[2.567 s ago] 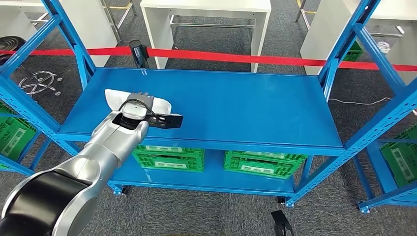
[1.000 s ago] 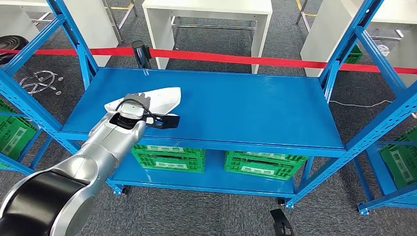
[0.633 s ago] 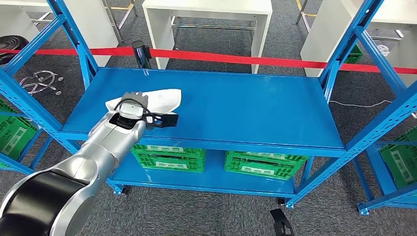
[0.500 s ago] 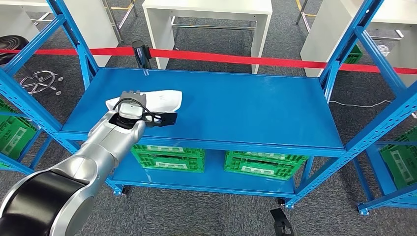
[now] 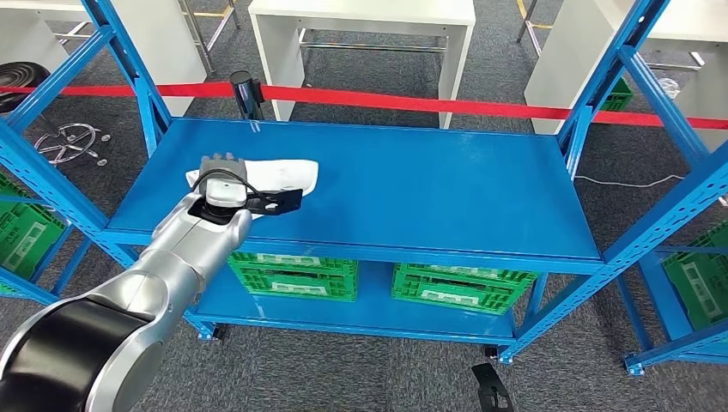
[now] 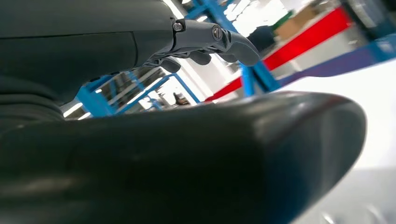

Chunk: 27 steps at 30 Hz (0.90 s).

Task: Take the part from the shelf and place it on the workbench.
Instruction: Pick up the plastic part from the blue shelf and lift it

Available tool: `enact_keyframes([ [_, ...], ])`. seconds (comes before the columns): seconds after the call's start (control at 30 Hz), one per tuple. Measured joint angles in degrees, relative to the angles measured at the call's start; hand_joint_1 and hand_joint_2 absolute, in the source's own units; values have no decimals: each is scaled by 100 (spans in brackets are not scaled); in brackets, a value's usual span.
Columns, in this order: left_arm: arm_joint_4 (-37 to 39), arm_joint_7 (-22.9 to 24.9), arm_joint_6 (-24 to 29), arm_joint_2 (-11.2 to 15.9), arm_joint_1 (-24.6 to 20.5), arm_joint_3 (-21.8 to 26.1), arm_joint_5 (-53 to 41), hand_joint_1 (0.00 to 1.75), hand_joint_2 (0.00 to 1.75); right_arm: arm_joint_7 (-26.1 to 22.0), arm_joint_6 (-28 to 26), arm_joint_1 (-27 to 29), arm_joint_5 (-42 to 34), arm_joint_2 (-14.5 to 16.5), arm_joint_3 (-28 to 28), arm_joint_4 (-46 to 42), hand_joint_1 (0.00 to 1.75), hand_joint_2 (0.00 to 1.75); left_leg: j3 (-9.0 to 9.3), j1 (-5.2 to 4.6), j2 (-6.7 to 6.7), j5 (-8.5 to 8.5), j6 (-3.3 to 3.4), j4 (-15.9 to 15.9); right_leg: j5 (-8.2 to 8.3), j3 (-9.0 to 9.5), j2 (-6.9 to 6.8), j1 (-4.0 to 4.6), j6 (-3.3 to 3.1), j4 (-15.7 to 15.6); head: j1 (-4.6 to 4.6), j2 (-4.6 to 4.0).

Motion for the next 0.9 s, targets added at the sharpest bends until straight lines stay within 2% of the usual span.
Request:
enact_keyframes([
  [0.1, 0, 318, 81, 16, -2, 68, 10, 0, 0, 1, -6, 0, 10, 0, -2, 0, 0, 0, 0, 0, 0, 0, 0, 0, 0, 0, 0, 0, 0, 0, 0, 0],
  [0.23, 0, 384, 100, 57, -4, 160, 58, 0, 0, 3, -5, 0, 28, 1, -9, 0, 0, 0, -2, -8, 0, -4, 5, 6, 2, 1, 0, -8, 6, -4, -1, 0],
  [0.4, 0, 437, 130, 118, -16, 319, 167, 0, 0, 14, -3, -1, 44, 9, -23, 0, 0, 0, -7, -40, -3, -37, 53, 28, -5, 14, 0, -42, 63, -25, 0, 0],
  [0.5, -8, 443, 130, 137, -38, 369, 176, 0, 0, 27, -4, -11, 58, 10, -26, 0, 0, 0, 69, 2, 8, -23, 117, -76, -72, 0, -8, -38, 110, 48, 2, 0],
  [0.57, -12, 436, 130, 135, -64, 411, 183, 0, 0, 28, -4, -24, 64, 11, -27, 0, 0, 0, 122, 26, 20, -20, 159, -131, -317, -264, -11, -38, 126, 570, 3, 0],
  [0.63, -6, 428, 130, 135, -68, 439, 193, 0, 0, 30, -3, -24, 67, 13, -27, 0, 0, 0, 129, 27, 24, -42, 174, -126, -597, -716, -9, -42, 139, 1354, 4, 0],
  [0.67, -3, 425, 130, 134, -59, 444, 197, 0, 0, 30, -4, -18, 68, 13, -28, 0, 0, 0, 133, 29, 21, -60, 168, -116, -612, -881, -10, -47, 145, 1582, 4, 0],
  [0.7, 1, 416, 130, 134, -50, 447, 198, 0, 0, 31, -4, -15, 69, 13, -30, 0, 0, 0, 138, 36, 16, -83, 153, -98, -516, -948, -11, -56, 151, 1602, 4, 0],
  [0.73, 1, 403, 130, 134, -46, 452, 198, 0, 0, 30, -4, -14, 72, 11, -31, 0, 0, 0, 148, 49, 11, -116, 128, -70, -316, -896, -14, -69, 157, 1388, 4, 0],
  [0.77, -1, 387, 130, 132, -46, 456, 198, 0, 0, 29, -5, -15, 75, 9, -32, 0, 0, 0, 163, 63, 7, -161, 96, -31, -75, -752, -21, -86, 164, 1004, 4, 0],
  [0.8, -2, 372, 130, 131, -50, 462, 198, 0, 0, 26, -4, -19, 78, 10, -32, 0, 0, 0, 170, 68, 5, -209, 54, 13, 73, -595, -27, -89, 168, 644, 5, 0],
  [0.83, -4, 361, 128, 130, -55, 468, 197, 0, 0, 23, -4, -22, 80, 13, -32, 0, 0, 0, 174, 66, 3, -254, 10, 52, 158, -464, -26, -88, 152, 368, 5, 0],
  [0.87, -4, 353, 127, 130, -59, 473, 196, 0, 0, 22, -3, -22, 82, 16, -33, 0, 0, 0, 178, 59, 1, -288, -33, 75, 161, -392, -24, -81, 125, 227, 4, 0],
  [0.9, -4, 348, 125, 131, -63, 478, 195, 0, 0, 21, -3, -19, 84, 20, -33, 0, 0, 0, 184, 51, -1, -307, -73, 75, 110, -372, -15, -65, 85, 212, 4, 0],
])
